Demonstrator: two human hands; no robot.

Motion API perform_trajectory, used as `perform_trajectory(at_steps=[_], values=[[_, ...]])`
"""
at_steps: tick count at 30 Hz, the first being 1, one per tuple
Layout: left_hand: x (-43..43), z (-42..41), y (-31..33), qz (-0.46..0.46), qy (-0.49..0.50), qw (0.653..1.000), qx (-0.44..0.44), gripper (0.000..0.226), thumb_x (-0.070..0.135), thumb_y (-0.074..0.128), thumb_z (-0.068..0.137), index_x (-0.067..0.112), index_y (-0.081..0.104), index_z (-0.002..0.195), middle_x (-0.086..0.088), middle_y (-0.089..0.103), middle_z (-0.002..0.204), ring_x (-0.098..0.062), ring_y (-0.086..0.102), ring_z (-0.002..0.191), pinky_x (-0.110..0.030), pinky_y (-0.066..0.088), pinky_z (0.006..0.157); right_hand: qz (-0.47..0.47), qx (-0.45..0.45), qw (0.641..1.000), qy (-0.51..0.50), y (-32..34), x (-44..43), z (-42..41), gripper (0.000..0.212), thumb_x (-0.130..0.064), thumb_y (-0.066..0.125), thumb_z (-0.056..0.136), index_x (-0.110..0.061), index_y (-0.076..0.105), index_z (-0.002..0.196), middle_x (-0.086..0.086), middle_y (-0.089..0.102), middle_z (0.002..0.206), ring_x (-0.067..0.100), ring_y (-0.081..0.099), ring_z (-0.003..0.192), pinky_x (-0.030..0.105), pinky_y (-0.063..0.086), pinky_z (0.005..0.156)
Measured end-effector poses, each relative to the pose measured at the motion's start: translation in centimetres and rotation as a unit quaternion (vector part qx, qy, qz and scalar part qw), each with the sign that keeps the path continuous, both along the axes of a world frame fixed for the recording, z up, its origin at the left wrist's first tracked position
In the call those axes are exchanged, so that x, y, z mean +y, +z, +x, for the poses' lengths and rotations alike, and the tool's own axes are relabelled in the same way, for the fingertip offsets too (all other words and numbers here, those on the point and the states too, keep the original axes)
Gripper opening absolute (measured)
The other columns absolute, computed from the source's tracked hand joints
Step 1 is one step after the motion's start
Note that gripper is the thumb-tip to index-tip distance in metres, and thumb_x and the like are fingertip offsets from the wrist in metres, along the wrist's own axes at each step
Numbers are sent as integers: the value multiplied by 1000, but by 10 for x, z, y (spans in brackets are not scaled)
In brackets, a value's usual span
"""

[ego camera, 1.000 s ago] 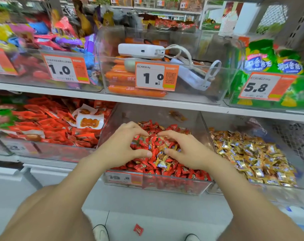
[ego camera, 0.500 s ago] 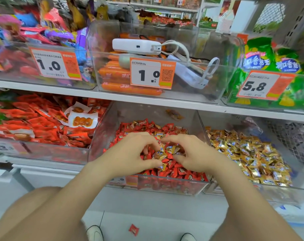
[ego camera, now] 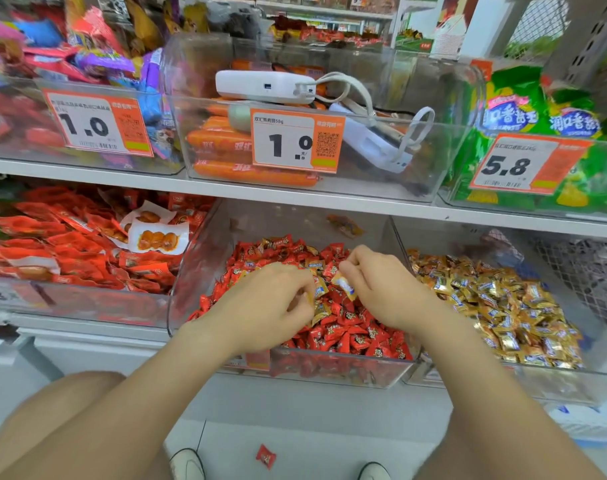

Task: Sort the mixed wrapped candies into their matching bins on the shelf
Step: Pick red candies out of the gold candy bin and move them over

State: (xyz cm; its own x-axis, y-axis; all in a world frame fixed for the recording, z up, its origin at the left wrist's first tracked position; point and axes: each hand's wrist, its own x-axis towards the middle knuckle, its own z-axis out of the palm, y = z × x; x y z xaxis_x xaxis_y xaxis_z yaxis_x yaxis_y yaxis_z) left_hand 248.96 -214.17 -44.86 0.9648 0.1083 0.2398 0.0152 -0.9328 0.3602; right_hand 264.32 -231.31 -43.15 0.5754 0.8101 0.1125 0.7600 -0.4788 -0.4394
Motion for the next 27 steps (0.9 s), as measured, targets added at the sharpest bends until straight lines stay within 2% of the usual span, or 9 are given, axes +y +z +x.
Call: perform_trajectory(at_steps=[3, 6, 9, 12, 14, 17, 19, 23, 27], values=[[2, 2, 2, -28, 53, 997, -39, 33, 34, 36, 109, 22, 43, 78, 7, 50, 74, -10, 48, 72, -38, 39, 68, -9, 9, 1000, 9, -2, 2, -1, 18, -34, 51, 110, -20, 56, 100, 0, 65, 80, 14, 60, 72, 36, 42, 64], [10, 4, 4, -23, 98, 995, -24, 36, 40, 42, 111, 20, 51, 82, 6, 55, 75, -12, 53, 73, -38, 41, 69, 9, 53, 998, -16, 4, 3, -4, 14, -25, 57, 109, -17, 65, 101, 5, 71, 80, 5, 68, 56, 26, 51, 54], [16, 5, 0, -47, 107, 993, -12, 14, 17, 53, 108, 22, 66, 104, 8, 69, 95, -12, 64, 86, -35, 54, 80, 55, 107, 992, -48, 9, 1, -3, 13, -19, 59, 108, -15, 69, 102, 13, 74, 75, 4, 67, 48, 24, 53, 50], [14, 4, -2, -7, 76, 997, 15, 57, -11, 46, 95, 23, 61, 138, 5, 63, 132, -15, 58, 117, -35, 50, 103, 77, 155, 983, -64, 6, 1, 1, 15, -23, 55, 110, -23, 70, 108, 8, 69, 78, 7, 73, 60, 35, 59, 65], [14, 5, -4, 7, 66, 998, 14, 48, 0, 48, 101, 19, 59, 143, 0, 58, 137, -20, 52, 129, -38, 44, 111, 101, 247, 959, -97, 3, 4, 4, 22, -22, 50, 111, -24, 72, 112, 4, 62, 81, 11, 72, 64, 36, 57, 64], [16, 5, -9, -1, 69, 996, 48, 33, 26, 53, 102, 23, 64, 133, 3, 54, 128, -19, 54, 120, -39, 47, 106, 129, 363, 907, -170, 3, 12, -1, 23, -22, 50, 102, -15, 71, 95, 9, 55, 83, 13, 51, 51, 28, 37, 48], [19, 4, -8, -12, 71, 995, 63, 20, 33, 61, 100, 28, 66, 118, 6, 52, 116, -15, 55, 108, -35, 48, 98, 129, 354, 904, -202, 5, 16, -6, 29, -33, 46, 100, -16, 63, 85, 5, 51, 71, 14, 44, 43, 25, 33, 46], [26, 1, -3, -50, 66, 995, 53, 17, 37, 78, 92, 28, 64, 91, 9, 56, 98, -5, 52, 88, -23, 40, 75, 128, 309, 927, -171, 7, 17, -13, 40, -39, 59, 97, -15, 55, 66, 6, 59, 57, 21, 55, 44, 28, 44, 50], [31, -3, 2, -107, 66, 990, 59, 15, 23, 78, 94, 28, 64, 97, 8, 65, 94, -7, 61, 86, -21, 48, 75, 218, 411, 879, -102, 10, 18, -18, 38, -30, 77, 96, 5, 69, 84, 16, 69, 72, 32, 79, 72, 34, 64, 58]])
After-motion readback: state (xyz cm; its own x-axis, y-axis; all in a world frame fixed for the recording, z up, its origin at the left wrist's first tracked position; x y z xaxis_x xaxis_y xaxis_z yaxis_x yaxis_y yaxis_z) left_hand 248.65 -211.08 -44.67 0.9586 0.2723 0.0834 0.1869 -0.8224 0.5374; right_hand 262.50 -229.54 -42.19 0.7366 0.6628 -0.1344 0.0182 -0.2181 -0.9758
